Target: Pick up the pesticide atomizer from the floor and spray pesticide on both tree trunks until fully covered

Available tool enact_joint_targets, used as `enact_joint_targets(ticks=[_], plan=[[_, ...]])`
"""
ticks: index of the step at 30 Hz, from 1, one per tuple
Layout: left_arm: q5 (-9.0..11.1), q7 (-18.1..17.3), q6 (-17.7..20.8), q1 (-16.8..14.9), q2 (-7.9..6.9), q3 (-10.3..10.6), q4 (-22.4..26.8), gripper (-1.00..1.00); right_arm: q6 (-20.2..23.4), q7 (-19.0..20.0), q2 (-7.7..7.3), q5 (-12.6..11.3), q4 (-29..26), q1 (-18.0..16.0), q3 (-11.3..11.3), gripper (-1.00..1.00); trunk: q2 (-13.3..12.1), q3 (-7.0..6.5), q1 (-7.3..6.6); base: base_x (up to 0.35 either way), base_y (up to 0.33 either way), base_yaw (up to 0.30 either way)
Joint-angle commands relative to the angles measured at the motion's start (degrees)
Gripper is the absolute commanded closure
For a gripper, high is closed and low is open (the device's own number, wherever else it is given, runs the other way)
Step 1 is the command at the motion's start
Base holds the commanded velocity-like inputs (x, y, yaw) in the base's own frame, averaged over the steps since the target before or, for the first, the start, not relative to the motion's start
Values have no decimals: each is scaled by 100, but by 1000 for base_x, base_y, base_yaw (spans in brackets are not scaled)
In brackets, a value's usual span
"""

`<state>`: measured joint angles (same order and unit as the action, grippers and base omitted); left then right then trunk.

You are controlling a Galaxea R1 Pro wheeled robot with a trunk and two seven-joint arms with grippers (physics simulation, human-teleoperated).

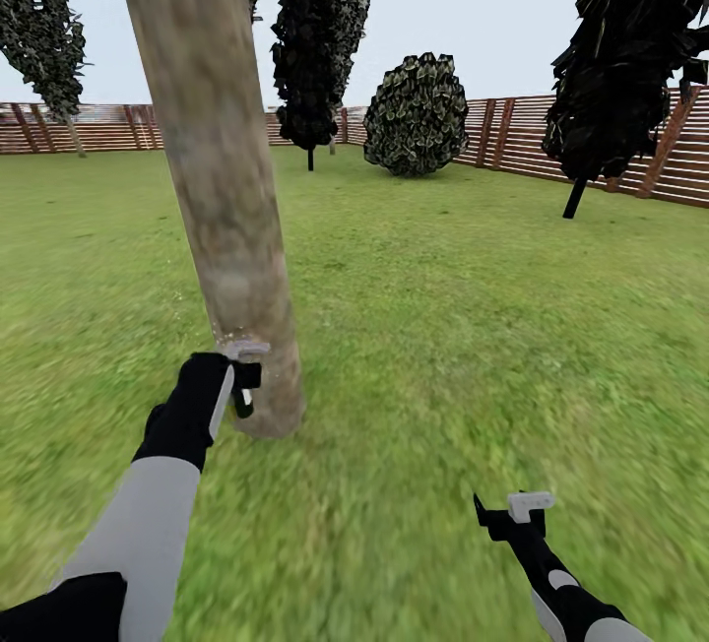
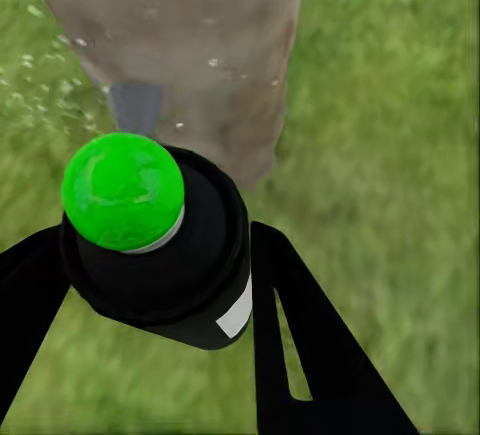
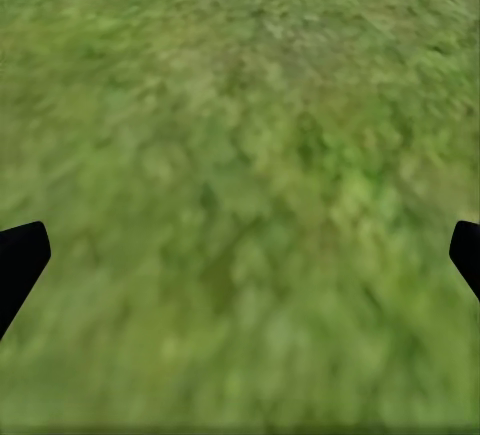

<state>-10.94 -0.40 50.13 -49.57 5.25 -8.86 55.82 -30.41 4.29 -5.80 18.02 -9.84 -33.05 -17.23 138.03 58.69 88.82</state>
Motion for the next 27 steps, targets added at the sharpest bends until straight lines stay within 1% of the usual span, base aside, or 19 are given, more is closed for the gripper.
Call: enact_joint_targets(ticks=[1,2,3,5,6,7,9,10,11,14,15,17,19,20,21,24,25,26,27], plan=[[-55,-8,112,-6,129,175,129,100,0,-1,0,0,0,0,0,-100,0,0,0,0,0,0],[-52,-14,158,-9,160,269,221,100,0,0,0,0,0,0,0,-100,0,0,0,0,0,0],[-51,-21,217,-9,165,308,291,100,0,1,0,0,0,0,0,-100,0,0,0,0,0,0],[-49,-92,501,-11,132,320,535,100,0,-1,0,0,0,0,0,-100,0,0,0,0,0,0],[-37,-241,605,1,70,316,705,100,0,-1,0,0,0,0,0,-100,0,0,0,0,0,0],[-25,-415,653,13,-63,242,854,100,0,-2,0,0,0,0,0,-100,0,0,0,0,0,0],[-13,-562,676,20,-237,123,944,100,0,0,0,0,0,0,0,-100,0,0,0,0,0,0],[-11,-679,685,24,-363,25,988,100,0,1,0,0,0,0,0,-100,0,0,0,0,0,0],[-13,-741,689,25,-422,-30,1006,100,0,-2,0,0,0,0,0,-100,0,0,0,0,0,0],[-9,-772,697,26,-414,-6,1023,100,0,0,0,0,0,0,0,-100,0,0,0,0,0,0],[-11,-775,699,24,-377,9,1028,100,0,-1,0,0,0,0,0,-100,0,0,0,0,0,0],[-13,-777,728,14,-230,186,1035,100,0,0,0,0,0,0,0,-100,0,0,0,0,0,0],[-16,-777,757,6,-124,338,1036,100,0,1,0,0,0,0,0,-100,0,0,0,0,0,0],[-15,-774,762,4,-100,371,1036,100,0,1,0,0,0,0,0,-100,0,0,0,0,0,0],[-23,-775,768,1,-103,399,1039,100,0,-2,0,0,0,0,0,-100,0,0,0,-12,0,0],[-45,-770,776,4,-196,335,1103,100,0,-2,0,0,0,0,0,-100,0,0,0,-197,71,0],[-47,-772,778,10,-248,267,1196,100,0,-2,0,0,0,0,0,-100,0,0,0,-280,108,0],[-48,-774,782,15,-342,167,1298,100,0,-3,1,0,0,0,0,-100,0,0,0,-205,70,0],[-50,-775,785,16,-376,142,1325,100,0,-3,2,0,1,0,0,-100,0,0,0,-105,36,0]])
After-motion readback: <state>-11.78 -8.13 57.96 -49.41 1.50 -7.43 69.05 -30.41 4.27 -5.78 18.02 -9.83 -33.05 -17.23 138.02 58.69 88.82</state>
